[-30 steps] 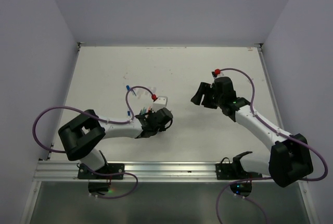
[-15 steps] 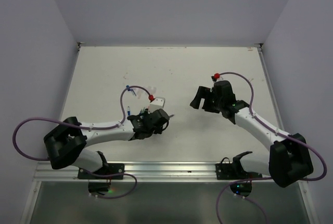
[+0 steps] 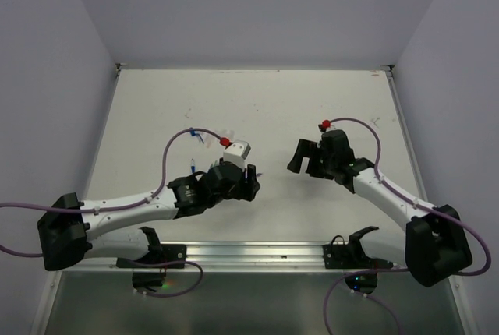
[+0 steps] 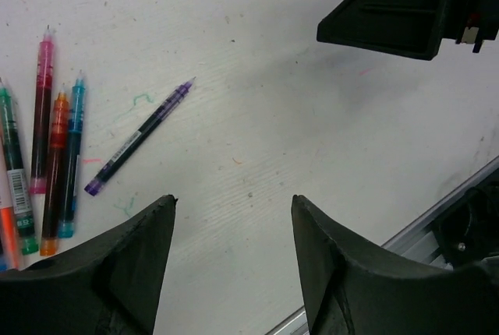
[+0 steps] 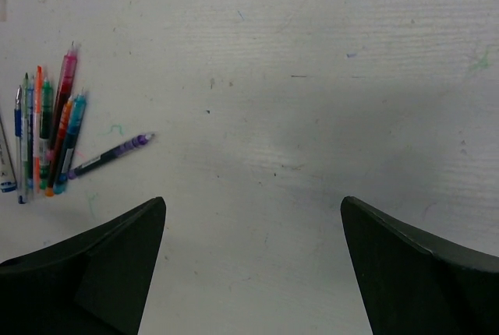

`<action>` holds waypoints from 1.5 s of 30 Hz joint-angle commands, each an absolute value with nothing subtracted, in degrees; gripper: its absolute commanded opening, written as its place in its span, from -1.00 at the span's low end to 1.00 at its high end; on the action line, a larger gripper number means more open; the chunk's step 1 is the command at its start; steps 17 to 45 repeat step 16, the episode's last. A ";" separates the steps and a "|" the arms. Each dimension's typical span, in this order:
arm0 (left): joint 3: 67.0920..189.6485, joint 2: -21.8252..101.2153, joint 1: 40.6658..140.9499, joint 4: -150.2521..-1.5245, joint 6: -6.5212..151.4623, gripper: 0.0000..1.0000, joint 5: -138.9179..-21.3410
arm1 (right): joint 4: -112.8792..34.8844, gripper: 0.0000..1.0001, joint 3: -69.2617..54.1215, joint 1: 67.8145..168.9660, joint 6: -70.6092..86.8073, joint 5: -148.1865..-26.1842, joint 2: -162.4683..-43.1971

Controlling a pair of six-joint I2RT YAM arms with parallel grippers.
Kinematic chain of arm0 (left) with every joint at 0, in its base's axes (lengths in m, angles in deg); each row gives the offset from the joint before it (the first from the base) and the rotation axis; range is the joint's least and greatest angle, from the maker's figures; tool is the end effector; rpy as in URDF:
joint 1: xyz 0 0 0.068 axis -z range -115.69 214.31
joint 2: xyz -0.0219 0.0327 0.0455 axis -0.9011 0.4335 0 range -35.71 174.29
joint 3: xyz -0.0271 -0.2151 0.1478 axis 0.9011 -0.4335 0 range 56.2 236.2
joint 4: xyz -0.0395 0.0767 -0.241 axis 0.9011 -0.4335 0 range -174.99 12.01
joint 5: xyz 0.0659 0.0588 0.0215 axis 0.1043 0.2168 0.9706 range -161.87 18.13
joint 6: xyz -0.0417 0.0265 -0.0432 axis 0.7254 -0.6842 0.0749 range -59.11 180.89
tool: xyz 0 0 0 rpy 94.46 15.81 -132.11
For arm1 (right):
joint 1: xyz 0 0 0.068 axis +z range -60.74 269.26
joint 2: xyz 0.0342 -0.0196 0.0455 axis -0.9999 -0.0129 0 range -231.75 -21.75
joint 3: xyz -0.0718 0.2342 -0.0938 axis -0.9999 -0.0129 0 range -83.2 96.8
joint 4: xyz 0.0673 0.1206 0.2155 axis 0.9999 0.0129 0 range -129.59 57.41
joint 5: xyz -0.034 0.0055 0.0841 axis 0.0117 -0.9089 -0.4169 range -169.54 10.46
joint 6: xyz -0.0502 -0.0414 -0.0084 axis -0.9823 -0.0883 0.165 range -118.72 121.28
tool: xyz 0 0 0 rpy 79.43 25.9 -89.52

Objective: Open the pen caps

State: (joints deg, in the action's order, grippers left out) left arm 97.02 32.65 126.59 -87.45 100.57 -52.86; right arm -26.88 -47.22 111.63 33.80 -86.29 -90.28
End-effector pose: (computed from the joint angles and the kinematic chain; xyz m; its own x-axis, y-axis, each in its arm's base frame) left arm 0.1379 -0.2262 0.2176 -0.6726 -0.0178 -0.7398 0.3723 0.8559 -0.3590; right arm 0.2282 0.1006 0.1821 -0.7982 0.2488 -0.5487 -0.0301 0.8931 0.4488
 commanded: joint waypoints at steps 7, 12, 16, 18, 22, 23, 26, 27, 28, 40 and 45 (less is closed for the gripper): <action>87.69 24.85 126.53 -71.51 102.89 0.51 -62.28 | -22.46 0.97 -51.38 111.50 35.21 -82.27 -82.05; 80.56 18.10 126.45 -60.34 106.76 0.57 -65.88 | -20.00 0.97 -56.65 111.50 36.70 -83.67 -71.08; 72.49 12.46 126.27 -50.33 109.75 0.65 -68.87 | -17.79 0.98 -58.85 111.50 36.36 -87.09 -61.33; 72.49 12.46 126.27 -50.33 109.75 0.65 -68.87 | -17.79 0.98 -58.85 111.50 36.36 -87.09 -61.33; 72.49 12.46 126.27 -50.33 109.75 0.65 -68.87 | -17.79 0.98 -58.85 111.50 36.36 -87.09 -61.33; 72.49 12.46 126.27 -50.33 109.75 0.65 -68.87 | -17.79 0.98 -58.85 111.50 36.36 -87.09 -61.33; 72.49 12.46 126.27 -50.33 109.75 0.65 -68.87 | -17.79 0.98 -58.85 111.50 36.36 -87.09 -61.33; 72.49 12.46 126.27 -50.33 109.75 0.65 -68.87 | -17.79 0.98 -58.85 111.50 36.36 -87.09 -61.33; 72.49 12.46 126.27 -50.33 109.75 0.65 -68.87 | -17.79 0.98 -58.85 111.50 36.36 -87.09 -61.33; 72.49 12.46 126.27 -50.33 109.75 0.65 -68.87 | -17.79 0.98 -58.85 111.50 36.36 -87.09 -61.33; 72.49 12.46 126.27 -50.33 109.75 0.65 -68.87 | -17.79 0.98 -58.85 111.50 36.36 -87.09 -61.33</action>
